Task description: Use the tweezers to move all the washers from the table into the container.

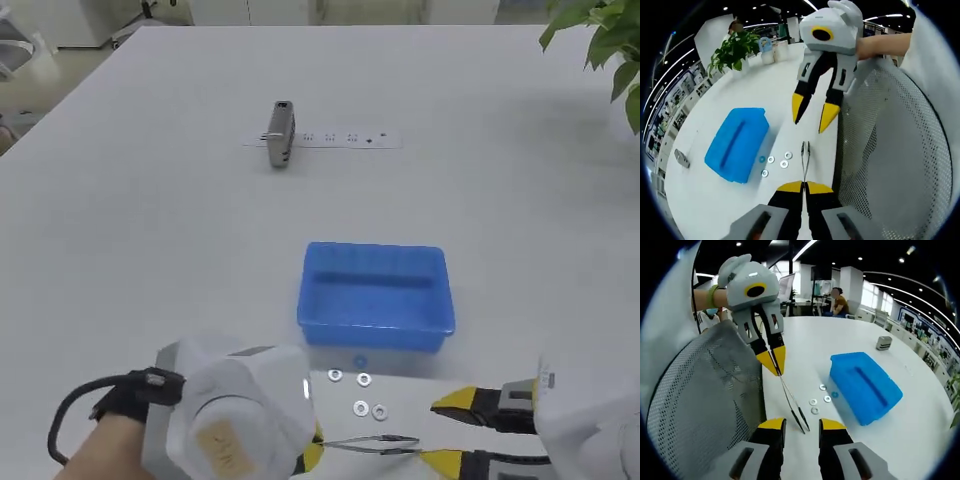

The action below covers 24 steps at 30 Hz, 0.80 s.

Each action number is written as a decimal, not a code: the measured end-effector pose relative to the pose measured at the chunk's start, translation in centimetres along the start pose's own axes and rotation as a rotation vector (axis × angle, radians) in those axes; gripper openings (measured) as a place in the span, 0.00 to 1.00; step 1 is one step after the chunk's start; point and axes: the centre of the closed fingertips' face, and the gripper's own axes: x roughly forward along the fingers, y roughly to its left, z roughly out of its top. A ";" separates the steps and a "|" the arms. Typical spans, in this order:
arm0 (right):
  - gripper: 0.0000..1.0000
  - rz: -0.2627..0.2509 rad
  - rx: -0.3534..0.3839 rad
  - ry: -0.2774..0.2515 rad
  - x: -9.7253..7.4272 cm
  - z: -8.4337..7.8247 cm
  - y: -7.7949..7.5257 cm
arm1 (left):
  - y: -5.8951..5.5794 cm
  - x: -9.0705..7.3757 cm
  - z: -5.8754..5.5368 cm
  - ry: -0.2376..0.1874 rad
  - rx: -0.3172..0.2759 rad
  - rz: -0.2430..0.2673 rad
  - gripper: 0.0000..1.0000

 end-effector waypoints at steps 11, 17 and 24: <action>0.26 0.101 -0.132 0.056 2.4 0.3 1.6 | -0.3 -1.1 3.7 -0.077 0.041 0.019 0.00; 0.16 0.111 -0.136 0.068 2.7 -0.3 1.0 | -0.5 -1.2 4.3 -0.088 0.066 0.013 0.00; 0.11 0.110 -0.119 0.054 2.9 -0.3 0.7 | -0.6 -1.3 4.4 -0.086 0.084 0.002 0.00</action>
